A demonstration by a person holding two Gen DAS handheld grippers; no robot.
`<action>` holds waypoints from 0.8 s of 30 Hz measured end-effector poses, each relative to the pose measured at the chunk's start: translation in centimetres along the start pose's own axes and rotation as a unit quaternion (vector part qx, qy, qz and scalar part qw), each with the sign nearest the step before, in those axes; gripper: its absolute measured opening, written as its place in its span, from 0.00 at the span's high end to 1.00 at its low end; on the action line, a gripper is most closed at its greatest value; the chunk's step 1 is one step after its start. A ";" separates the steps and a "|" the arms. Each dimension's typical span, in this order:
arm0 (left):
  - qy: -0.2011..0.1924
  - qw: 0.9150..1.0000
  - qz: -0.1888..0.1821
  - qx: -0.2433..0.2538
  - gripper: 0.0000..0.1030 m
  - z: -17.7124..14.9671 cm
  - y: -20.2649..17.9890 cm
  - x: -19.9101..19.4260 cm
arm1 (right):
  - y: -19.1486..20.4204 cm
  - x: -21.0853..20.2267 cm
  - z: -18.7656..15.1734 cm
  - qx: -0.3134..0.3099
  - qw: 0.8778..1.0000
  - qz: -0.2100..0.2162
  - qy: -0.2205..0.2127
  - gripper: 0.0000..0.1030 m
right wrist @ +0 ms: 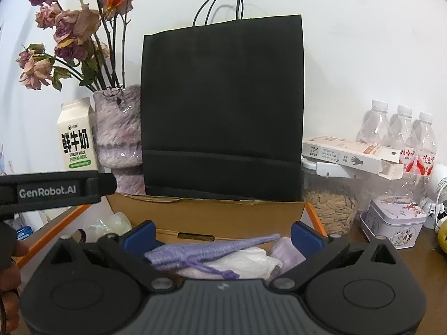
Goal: Organize objects
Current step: 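Open both grippers to drop the pouch and block into the box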
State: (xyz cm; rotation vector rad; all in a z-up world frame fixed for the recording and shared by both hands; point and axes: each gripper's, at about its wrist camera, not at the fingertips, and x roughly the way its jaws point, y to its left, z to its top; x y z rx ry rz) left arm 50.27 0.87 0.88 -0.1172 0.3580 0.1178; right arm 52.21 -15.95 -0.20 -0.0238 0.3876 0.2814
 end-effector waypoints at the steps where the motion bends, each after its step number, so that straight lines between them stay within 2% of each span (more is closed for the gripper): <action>1: 0.000 1.000 0.000 0.001 0.00 0.0 0.0 -0.1 | 0.0 -0.1 0.0 0.001 1.000 0.001 0.001 0.00; 11: -0.009 1.000 -0.016 0.004 0.00 0.5 0.6 -2.1 | 0.2 -1.7 0.4 -0.001 1.000 0.008 -0.003 0.00; 17: -0.024 0.999 -0.023 0.009 0.00 0.6 0.9 -4.4 | 0.0 -3.9 0.3 -0.002 1.000 0.009 -0.012 0.00; 24: -0.020 0.999 -0.024 0.024 0.00 -0.2 1.0 -7.2 | 0.3 -7.0 0.0 -0.011 1.000 0.012 -0.023 0.00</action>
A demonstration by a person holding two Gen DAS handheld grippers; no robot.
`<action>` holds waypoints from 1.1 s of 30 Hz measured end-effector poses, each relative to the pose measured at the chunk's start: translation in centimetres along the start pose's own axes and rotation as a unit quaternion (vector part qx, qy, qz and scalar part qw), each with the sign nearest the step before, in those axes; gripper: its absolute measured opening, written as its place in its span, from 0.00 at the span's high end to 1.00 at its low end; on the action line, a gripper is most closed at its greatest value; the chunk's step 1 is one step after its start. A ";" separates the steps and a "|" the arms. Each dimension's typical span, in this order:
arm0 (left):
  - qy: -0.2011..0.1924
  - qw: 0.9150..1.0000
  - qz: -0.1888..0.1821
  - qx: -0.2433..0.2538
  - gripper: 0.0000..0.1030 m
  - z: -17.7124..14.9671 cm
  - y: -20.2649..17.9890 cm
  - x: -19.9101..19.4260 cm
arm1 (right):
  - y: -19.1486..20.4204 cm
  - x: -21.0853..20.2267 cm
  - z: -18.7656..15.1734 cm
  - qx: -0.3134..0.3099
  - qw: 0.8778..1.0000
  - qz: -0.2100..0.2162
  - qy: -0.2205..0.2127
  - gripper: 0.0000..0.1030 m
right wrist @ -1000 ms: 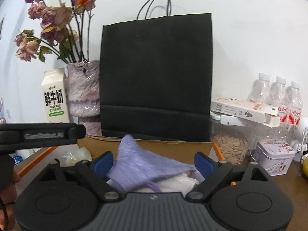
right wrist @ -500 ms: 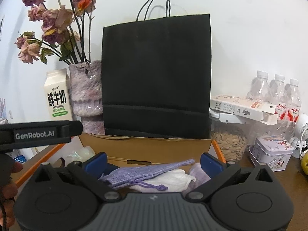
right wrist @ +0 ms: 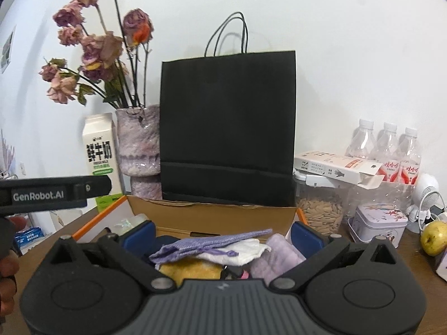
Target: Organize objects
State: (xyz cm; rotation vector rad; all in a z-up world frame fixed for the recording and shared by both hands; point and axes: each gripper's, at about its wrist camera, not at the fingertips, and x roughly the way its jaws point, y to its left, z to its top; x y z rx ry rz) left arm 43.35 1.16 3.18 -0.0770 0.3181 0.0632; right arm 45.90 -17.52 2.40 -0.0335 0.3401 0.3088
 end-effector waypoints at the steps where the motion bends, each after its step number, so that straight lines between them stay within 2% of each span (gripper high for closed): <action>1: 0.001 1.000 0.001 0.002 0.00 -0.1 0.0 -0.4 | 0.1 -0.5 -0.1 -0.002 1.000 0.000 -0.001 0.00; 18: 0.024 1.000 0.002 0.006 0.00 -2.7 1.1 -8.6 | 0.9 -8.3 -2.5 0.004 1.000 0.011 0.013 0.00; 33: 0.051 0.998 -0.004 0.023 0.00 -6.2 1.3 -16.4 | 2.4 -16.2 -4.9 0.012 1.000 0.016 0.022 0.00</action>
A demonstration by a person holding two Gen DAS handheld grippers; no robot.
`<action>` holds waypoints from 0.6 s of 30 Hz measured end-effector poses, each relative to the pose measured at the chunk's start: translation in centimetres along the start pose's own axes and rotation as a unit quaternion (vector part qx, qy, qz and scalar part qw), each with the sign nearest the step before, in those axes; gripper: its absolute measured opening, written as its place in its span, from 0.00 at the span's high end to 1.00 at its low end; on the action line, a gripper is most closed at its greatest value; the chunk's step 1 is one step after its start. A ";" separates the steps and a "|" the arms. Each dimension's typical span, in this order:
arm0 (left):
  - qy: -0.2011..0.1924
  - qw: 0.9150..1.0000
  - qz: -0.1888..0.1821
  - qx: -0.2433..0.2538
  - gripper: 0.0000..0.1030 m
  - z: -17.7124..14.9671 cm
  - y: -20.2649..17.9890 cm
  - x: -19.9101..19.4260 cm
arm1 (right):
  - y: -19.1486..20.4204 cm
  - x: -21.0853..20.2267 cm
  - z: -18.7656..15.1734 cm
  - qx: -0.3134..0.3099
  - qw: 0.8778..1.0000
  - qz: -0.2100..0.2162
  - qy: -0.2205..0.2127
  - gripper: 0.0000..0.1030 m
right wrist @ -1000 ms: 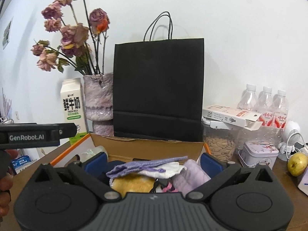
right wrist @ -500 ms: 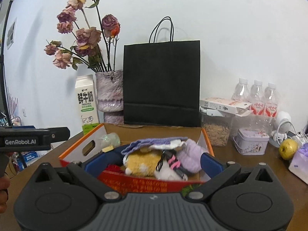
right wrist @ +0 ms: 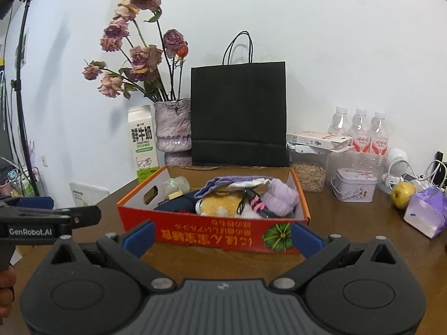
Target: Organize objects
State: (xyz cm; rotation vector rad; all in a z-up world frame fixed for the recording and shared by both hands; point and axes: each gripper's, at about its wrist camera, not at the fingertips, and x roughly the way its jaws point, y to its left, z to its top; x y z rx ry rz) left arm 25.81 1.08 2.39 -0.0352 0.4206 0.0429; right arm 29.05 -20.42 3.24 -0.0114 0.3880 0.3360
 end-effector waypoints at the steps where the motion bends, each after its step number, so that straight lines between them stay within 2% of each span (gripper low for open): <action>1: 0.001 1.000 0.000 0.000 0.00 -0.2 0.0 -0.4 | 0.1 -0.5 -0.2 -0.001 1.000 0.001 0.001 0.00; 18: 0.010 1.000 0.001 0.000 0.00 -3.6 0.8 -6.9 | 2.7 -7.0 -3.3 -0.015 1.000 0.011 0.010 0.00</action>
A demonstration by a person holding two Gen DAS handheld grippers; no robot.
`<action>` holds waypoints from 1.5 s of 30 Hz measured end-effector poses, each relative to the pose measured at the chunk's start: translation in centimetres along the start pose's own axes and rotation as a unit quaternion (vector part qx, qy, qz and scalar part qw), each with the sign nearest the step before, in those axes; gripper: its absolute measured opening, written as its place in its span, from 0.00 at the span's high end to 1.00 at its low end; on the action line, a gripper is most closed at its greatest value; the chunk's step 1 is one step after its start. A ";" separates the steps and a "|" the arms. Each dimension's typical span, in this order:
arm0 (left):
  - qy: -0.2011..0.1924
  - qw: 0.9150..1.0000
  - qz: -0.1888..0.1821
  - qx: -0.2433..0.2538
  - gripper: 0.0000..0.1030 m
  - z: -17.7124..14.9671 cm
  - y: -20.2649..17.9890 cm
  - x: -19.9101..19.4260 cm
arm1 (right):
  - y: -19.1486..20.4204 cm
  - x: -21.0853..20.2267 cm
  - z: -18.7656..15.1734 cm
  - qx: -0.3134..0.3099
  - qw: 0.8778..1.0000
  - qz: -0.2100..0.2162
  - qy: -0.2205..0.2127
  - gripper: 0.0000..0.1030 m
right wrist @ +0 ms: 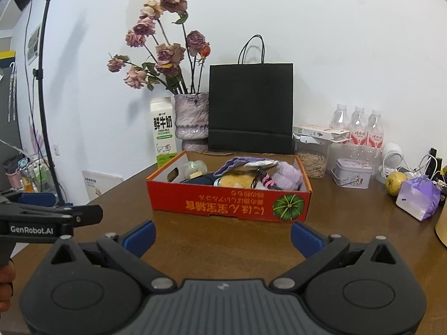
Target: Organize objects
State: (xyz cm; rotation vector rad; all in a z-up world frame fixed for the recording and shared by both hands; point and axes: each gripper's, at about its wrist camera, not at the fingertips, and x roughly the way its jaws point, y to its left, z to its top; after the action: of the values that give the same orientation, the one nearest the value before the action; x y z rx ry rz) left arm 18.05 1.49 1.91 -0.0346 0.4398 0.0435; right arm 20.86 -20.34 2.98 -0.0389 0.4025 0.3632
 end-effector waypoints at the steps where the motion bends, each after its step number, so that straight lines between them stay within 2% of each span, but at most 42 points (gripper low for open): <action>1: 0.001 1.000 0.000 0.000 0.00 -0.2 0.1 -0.3 | 0.2 -0.3 -0.2 -0.001 1.000 0.001 0.001 0.00; 24: 0.004 1.000 0.008 0.001 0.00 -2.7 0.9 -5.2 | 2.1 -4.8 -2.5 -0.005 1.000 0.011 0.003 0.00; 45: 0.005 1.000 0.005 0.008 0.00 -2.8 0.1 -5.6 | 1.5 -5.4 -2.6 0.002 1.000 0.008 0.003 0.00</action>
State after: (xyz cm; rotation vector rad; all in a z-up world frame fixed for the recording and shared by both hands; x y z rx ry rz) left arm 11.79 1.29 1.80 -0.0165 0.4508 0.0502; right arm 14.72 -21.05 2.74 -0.0323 0.4092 0.3782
